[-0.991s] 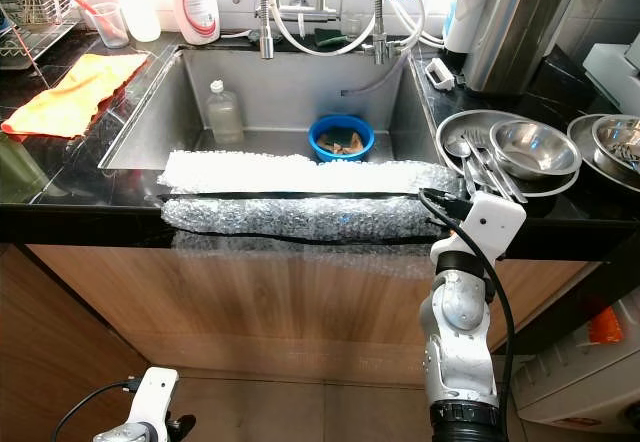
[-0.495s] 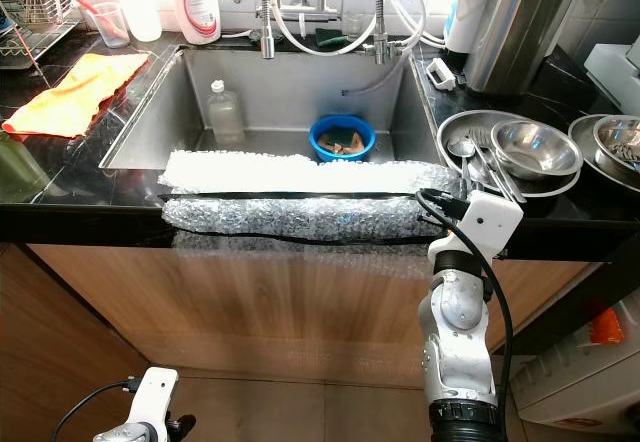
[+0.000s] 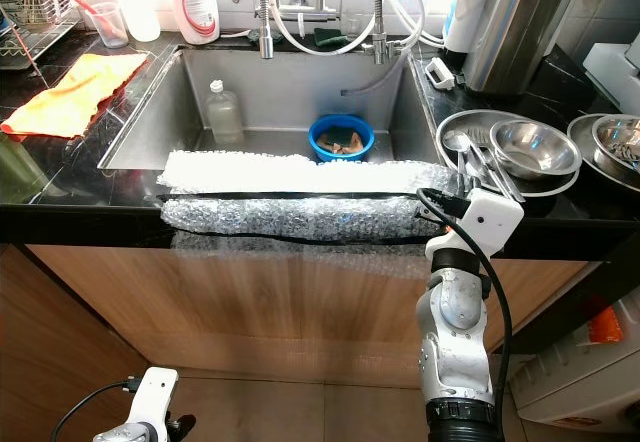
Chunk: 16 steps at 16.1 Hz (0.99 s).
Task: Kitchen organization
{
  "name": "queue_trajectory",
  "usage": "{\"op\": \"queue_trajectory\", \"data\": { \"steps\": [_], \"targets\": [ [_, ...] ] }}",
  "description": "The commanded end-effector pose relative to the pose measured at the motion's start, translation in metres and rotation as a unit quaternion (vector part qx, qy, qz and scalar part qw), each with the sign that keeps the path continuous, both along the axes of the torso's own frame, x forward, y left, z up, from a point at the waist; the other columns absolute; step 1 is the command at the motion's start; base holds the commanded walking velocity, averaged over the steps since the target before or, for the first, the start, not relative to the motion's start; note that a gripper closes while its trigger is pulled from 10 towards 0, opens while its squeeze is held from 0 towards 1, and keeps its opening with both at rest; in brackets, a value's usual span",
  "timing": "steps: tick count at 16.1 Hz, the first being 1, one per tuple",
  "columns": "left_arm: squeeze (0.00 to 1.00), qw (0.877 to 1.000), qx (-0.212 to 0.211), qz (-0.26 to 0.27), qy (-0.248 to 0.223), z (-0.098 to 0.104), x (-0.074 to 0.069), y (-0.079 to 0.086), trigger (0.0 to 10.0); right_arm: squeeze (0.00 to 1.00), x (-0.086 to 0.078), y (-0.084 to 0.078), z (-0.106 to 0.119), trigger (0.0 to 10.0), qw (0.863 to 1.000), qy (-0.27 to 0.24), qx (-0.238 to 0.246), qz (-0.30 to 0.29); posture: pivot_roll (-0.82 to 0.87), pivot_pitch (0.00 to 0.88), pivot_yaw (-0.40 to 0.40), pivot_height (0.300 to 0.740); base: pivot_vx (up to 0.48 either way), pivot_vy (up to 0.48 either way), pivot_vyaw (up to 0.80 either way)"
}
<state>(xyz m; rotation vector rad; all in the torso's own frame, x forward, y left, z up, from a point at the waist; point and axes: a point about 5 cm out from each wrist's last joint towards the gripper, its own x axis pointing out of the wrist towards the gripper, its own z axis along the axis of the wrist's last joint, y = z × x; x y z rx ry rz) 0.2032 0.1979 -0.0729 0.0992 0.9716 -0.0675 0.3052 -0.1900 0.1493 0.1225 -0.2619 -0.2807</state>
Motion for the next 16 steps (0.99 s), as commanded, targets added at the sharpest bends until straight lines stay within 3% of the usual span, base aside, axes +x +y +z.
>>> {"op": "queue_trajectory", "data": {
  "steps": [1,4,10,12,13,14,16],
  "targets": [
    [0.0,1.0,0.006,0.0,0.008,-0.002,-0.004,0.004,10.0,0.0,0.002,0.004,0.009,10.0,1.0,-0.02,0.001,0.009,-0.02,0.072,0.006,0.74,0.0,0.0,0.0],
    [0.0,1.0,0.008,-0.001,0.005,-0.001,-0.003,0.004,10.0,0.0,0.002,0.004,0.012,10.0,0.999,-0.03,-0.001,0.009,-0.02,0.07,0.006,0.74,0.0,0.0,0.0],
    [0.0,0.995,0.045,0.051,-0.079,0.006,0.003,0.009,10.0,0.0,0.004,0.007,0.033,10.0,0.998,-0.065,-0.017,0.015,-0.02,0.071,0.005,0.74,0.0,0.0,0.0],
    [0.0,0.986,0.084,0.079,-0.119,0.011,0.005,0.014,10.0,0.0,0.004,0.009,0.04,10.0,0.997,-0.076,-0.02,0.018,-0.02,0.073,0.005,0.74,0.0,0.0,0.0],
    [0.0,0.973,0.125,0.101,-0.165,0.02,-0.001,0.044,10.0,0.0,0.005,0.009,0.042,10.0,0.996,-0.079,-0.025,0.02,-0.02,0.074,0.005,0.74,0.0,0.0,0.0],
    [0.0,0.96,0.146,0.121,-0.204,0.036,0.009,0.067,10.0,0.0,0.005,0.01,0.043,10.0,0.996,-0.079,-0.022,0.021,-0.01,0.073,0.006,0.74,0.0,0.0,0.0],
    [0.0,0.943,0.153,0.141,-0.259,0.059,0.026,0.085,10.0,0.0,0.005,0.009,0.039,10.0,0.997,-0.073,-0.022,0.02,-0.01,0.072,0.011,0.74,0.0,0.0,0.0]
  ]
}}
